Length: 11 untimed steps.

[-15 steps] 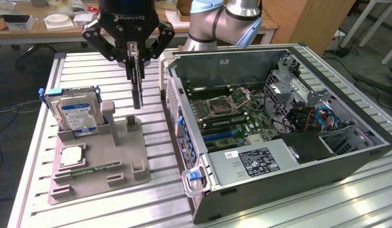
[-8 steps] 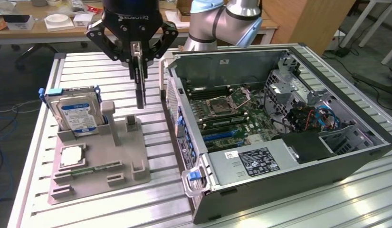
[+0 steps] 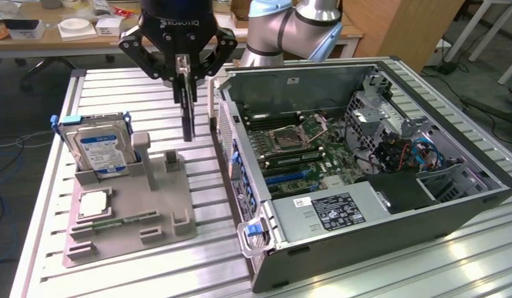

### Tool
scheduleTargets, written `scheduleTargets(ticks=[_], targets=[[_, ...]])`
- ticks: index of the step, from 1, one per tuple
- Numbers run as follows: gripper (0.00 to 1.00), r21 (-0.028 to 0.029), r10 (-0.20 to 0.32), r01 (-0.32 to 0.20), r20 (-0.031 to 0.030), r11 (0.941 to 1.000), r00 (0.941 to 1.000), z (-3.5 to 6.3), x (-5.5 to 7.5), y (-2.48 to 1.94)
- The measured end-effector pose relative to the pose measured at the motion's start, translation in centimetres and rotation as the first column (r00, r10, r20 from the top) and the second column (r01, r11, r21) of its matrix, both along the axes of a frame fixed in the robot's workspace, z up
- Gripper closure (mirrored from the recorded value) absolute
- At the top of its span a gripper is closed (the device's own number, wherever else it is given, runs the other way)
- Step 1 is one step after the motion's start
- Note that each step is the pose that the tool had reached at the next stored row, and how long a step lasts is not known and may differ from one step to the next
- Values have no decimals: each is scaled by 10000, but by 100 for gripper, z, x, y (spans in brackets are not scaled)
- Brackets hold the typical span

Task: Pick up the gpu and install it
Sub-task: 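Pick up the gpu and move the gpu toward the slot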

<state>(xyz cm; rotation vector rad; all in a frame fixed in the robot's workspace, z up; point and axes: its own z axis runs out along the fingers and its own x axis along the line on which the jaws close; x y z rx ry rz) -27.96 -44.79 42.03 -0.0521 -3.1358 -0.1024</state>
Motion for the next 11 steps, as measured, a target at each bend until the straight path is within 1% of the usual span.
scheduleTargets(ticks=[11], targets=[[73, 0, 0, 0, -7, 10000, 10000, 0, 107, 0]])
